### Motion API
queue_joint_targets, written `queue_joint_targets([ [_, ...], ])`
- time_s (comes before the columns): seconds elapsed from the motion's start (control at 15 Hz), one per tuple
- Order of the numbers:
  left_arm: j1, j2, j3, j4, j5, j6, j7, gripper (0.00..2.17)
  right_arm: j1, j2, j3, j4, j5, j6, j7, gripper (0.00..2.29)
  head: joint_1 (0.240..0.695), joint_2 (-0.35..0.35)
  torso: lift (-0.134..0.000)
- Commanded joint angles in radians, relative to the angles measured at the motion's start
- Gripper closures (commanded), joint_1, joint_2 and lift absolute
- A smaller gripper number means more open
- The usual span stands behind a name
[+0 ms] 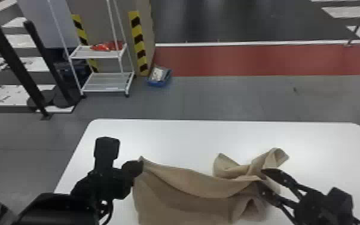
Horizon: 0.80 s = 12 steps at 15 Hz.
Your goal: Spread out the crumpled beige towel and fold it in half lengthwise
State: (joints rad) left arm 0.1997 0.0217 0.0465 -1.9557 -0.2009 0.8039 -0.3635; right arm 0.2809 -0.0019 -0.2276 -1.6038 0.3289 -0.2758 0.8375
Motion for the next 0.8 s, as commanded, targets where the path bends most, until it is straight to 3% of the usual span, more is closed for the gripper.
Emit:
queue_joint_targets([
  [0.0, -0.005, 0.000, 0.000, 0.006, 0.000, -0.001, 0.000, 1.72, -0.036, -0.001, -0.072, 0.016, -0.060, -0.004, 0.005, 0.02, 0.695, 0.067, 0.000],
  [0.2, -0.008, 0.003, 0.003, 0.012, 0.000, -0.001, -0.002, 1.72, -0.184, -0.015, -0.153, 0.173, -0.034, 0.024, -0.012, 0.03, 0.695, 0.017, 0.000],
  [0.4, -0.006, 0.003, 0.003, 0.014, 0.000, -0.001, -0.006, 1.72, -0.313, -0.079, -0.164, 0.351, -0.039, 0.048, -0.018, 0.04, 0.695, -0.046, 0.000],
  [0.53, -0.006, 0.001, 0.006, 0.014, 0.000, -0.001, -0.008, 1.72, -0.368, -0.104, -0.164, 0.435, -0.031, 0.057, -0.020, 0.04, 0.695, -0.067, 0.000],
  [0.73, -0.006, 0.000, 0.006, 0.020, 0.000, -0.007, -0.009, 1.72, -0.467, -0.150, -0.154, 0.578, 0.038, 0.073, -0.043, 0.04, 0.695, -0.090, 0.000],
])
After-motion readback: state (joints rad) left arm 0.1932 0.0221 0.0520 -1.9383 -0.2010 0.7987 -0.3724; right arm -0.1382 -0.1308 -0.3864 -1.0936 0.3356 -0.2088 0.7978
